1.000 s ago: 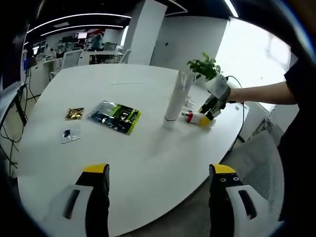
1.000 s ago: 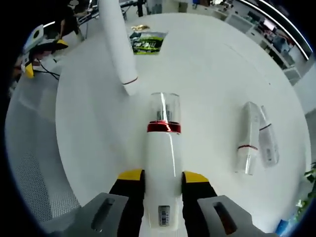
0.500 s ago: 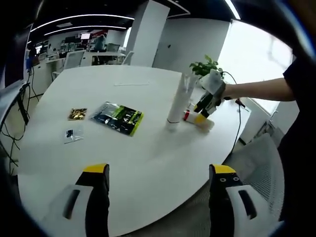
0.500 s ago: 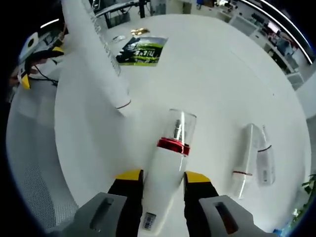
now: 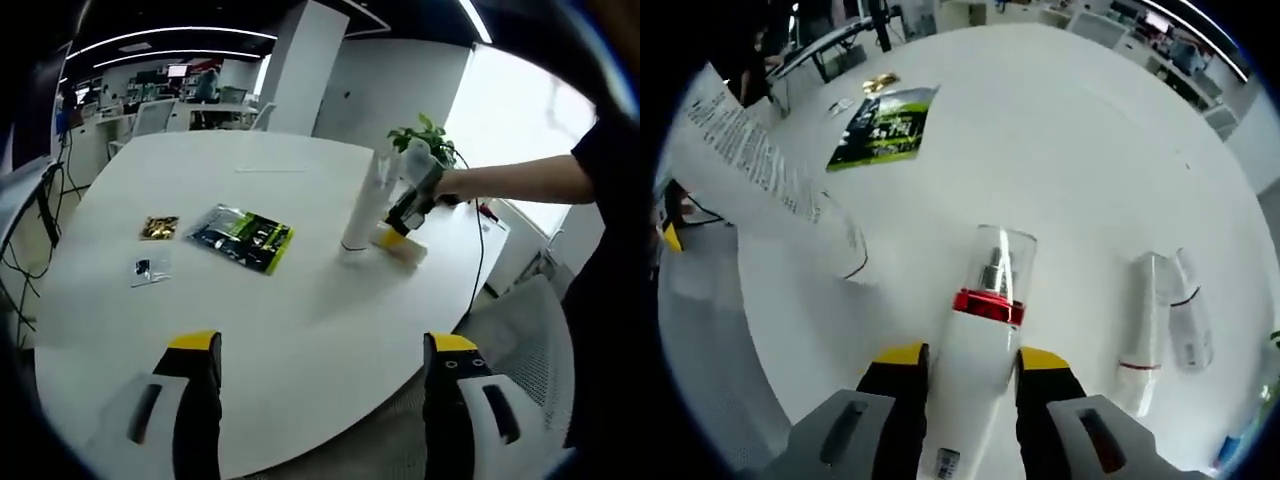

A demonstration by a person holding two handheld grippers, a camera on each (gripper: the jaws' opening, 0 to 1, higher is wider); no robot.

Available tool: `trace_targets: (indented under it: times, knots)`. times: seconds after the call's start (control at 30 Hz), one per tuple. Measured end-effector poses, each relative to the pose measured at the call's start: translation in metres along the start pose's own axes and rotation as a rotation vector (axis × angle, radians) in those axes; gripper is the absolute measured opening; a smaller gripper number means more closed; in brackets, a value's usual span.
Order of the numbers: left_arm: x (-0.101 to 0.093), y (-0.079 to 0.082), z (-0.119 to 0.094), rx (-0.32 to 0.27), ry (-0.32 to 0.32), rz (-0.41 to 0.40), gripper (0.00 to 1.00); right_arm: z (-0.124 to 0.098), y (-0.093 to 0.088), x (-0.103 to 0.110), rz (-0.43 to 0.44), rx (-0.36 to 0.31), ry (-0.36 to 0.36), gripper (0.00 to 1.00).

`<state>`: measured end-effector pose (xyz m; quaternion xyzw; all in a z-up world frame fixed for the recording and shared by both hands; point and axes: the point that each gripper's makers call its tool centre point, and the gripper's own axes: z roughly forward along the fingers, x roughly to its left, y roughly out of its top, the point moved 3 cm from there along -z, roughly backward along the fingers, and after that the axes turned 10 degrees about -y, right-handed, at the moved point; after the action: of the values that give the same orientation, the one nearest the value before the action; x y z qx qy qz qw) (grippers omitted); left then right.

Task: Arrange the skincare products in the storage area until every visible bottle or jar stands upright without overlapping.

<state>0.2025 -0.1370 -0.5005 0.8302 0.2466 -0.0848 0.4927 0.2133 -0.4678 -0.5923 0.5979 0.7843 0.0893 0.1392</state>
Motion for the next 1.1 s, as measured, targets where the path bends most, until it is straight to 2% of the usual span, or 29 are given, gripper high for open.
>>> trace_targets:
  times: [0.1, 0.27, 0.43, 0.5, 0.7, 0.93, 1.03, 1.1]
  knots:
    - [0.000, 0.000, 0.000, 0.001, -0.001, -0.002, 0.75, 0.003, 0.006, -0.001, 0.040, -0.001, -0.021, 0.30]
    - [0.001, 0.000, -0.001, -0.001, 0.000, -0.009, 0.75, 0.003, 0.013, 0.000, 0.021, 0.007, -0.034, 0.24]
    - [0.003, -0.001, 0.000, 0.002, 0.001, -0.012, 0.75, 0.004, 0.015, 0.001, -0.028, 0.022, -0.021, 0.23]
    - [0.003, -0.002, 0.000, 0.003, 0.003, -0.015, 0.75, 0.006, 0.014, -0.001, -0.103, 0.025, -0.002, 0.22]
    - [0.005, -0.003, -0.001, 0.005, 0.003, -0.019, 0.74, 0.006, 0.014, -0.003, -0.078, 0.025, 0.011, 0.21]
    - [0.003, -0.004, 0.000, 0.016, 0.002, -0.011, 0.74, 0.003, 0.013, 0.000, -0.063, 0.013, -0.021, 0.21]
    - [0.004, -0.004, 0.000, 0.020, 0.001, -0.006, 0.73, 0.004, 0.014, -0.001, 0.080, -0.042, -0.020, 0.21]
    - [0.004, -0.005, 0.000, 0.024, -0.001, -0.007, 0.73, 0.000, 0.013, -0.003, 0.236, -0.109, -0.009, 0.20]
